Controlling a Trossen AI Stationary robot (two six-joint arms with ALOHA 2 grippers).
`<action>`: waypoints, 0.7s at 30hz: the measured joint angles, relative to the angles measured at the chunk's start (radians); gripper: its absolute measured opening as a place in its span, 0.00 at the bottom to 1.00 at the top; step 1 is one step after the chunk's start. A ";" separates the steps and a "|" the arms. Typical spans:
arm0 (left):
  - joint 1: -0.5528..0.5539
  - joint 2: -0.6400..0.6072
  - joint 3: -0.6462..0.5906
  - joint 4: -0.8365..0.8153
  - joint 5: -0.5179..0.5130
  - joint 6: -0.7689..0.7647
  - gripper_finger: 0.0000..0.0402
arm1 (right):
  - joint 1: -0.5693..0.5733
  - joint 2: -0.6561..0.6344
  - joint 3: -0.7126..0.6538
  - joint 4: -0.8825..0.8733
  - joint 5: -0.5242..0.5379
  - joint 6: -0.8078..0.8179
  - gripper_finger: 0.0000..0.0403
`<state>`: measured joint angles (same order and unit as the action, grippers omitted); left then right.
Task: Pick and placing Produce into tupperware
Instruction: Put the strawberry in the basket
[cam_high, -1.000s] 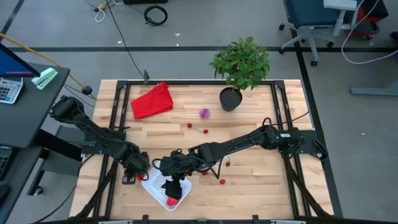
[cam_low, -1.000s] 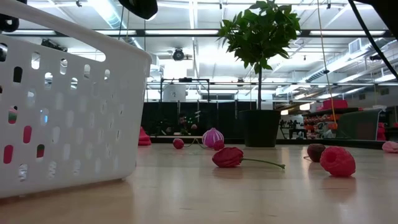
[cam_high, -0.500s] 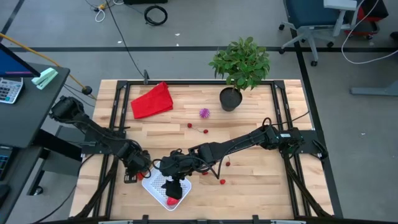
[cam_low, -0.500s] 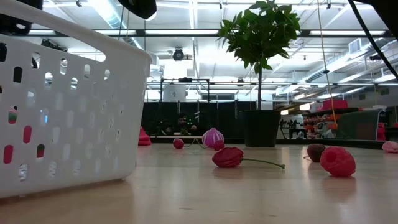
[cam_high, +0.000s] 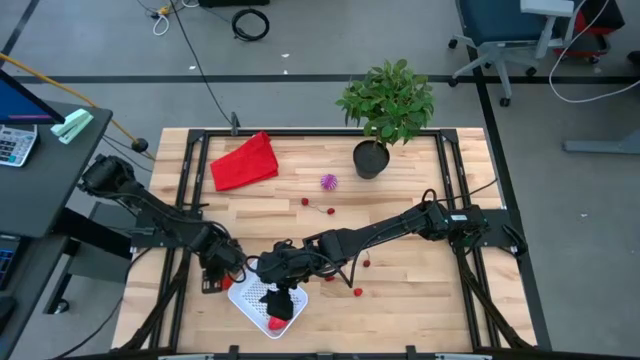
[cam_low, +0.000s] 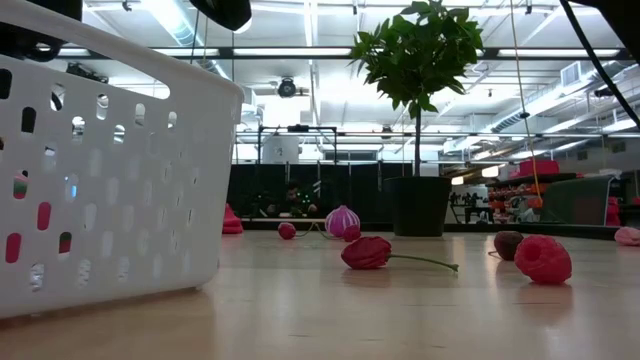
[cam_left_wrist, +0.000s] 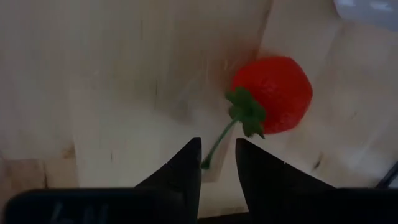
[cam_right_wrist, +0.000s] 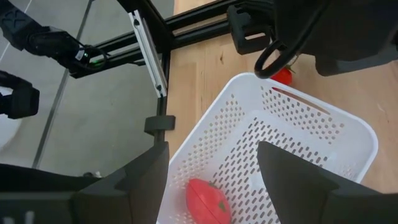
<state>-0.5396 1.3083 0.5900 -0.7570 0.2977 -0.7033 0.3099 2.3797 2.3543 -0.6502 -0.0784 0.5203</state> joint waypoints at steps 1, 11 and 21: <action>0.000 0.000 0.000 -0.001 0.002 0.000 0.25 | 0.000 0.000 0.000 0.000 0.000 -0.001 0.63; 0.000 0.000 0.000 -0.002 -0.005 0.007 0.16 | -0.004 0.000 0.000 0.000 0.000 -0.004 0.63; 0.000 0.000 0.000 0.018 -0.055 0.009 0.10 | -0.006 0.000 0.000 0.000 0.000 -0.008 0.63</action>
<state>-0.5396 1.3083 0.5900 -0.7394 0.2424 -0.6943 0.3038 2.3798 2.3543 -0.6498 -0.0785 0.5125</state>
